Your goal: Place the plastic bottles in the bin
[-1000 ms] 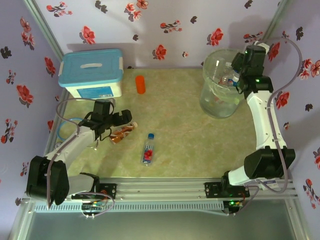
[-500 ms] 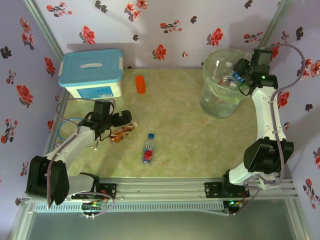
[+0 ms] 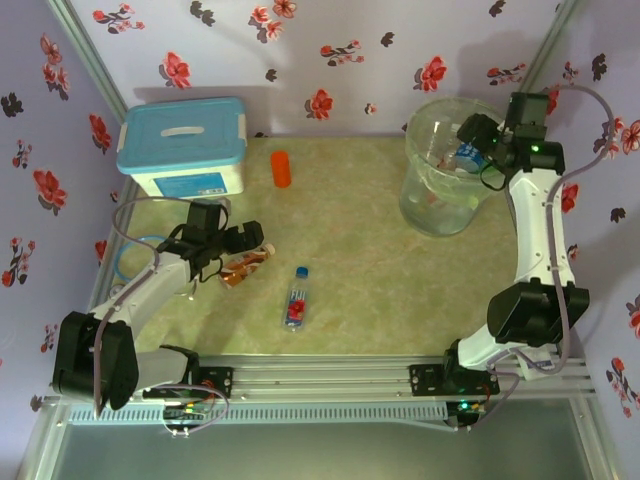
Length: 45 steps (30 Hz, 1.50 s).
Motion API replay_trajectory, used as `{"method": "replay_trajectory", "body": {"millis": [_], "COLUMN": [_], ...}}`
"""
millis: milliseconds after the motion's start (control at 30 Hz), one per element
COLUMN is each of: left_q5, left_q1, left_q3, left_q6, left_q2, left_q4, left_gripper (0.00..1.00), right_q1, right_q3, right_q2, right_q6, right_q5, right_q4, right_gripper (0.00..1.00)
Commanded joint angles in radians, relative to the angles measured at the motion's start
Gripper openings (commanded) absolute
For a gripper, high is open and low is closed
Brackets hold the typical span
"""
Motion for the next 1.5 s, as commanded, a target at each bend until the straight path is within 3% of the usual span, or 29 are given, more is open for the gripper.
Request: {"method": "replay_trajectory", "body": {"millis": [0,133,333,500,767,1167,1467], "left_q5": [0.006,0.006,0.008,0.007,0.008,0.007,0.004], "left_q1": [0.008,0.006,0.007,0.007,0.008,0.008,0.008], "left_q3": [-0.015,-0.018,-0.012,-0.017,-0.011,-0.023,-0.011], "left_q6": [0.02,0.017,0.013,0.016,0.015,0.012,0.03], "left_q2": [-0.011,-0.004,0.005,-0.001,0.015,0.013,0.003], "left_q4": [-0.002,0.006,0.011,0.007,0.011,0.02,0.001], "left_gripper": [1.0,1.0,1.0,1.0,1.0,1.0,1.0], "right_q1": [-0.001,-0.005,0.007,0.035,0.108,0.108,0.097], "right_q3": [0.104,0.192,0.251,0.245,0.291,0.36,0.451], "right_q2": [0.006,0.035,0.135,0.206,0.293,0.373,0.308], "right_q6": [-0.071,-0.117,-0.163,-0.18,-0.197,-0.164,-0.175], "right_q5": [0.074,0.123,0.081,0.083,0.02,0.007,0.036], "right_q4": [-0.099,-0.139,-0.156,-0.144,-0.126,-0.16,-0.171], "right_gripper": [0.86,0.81,0.54,0.47,0.47,0.5,0.5]}}
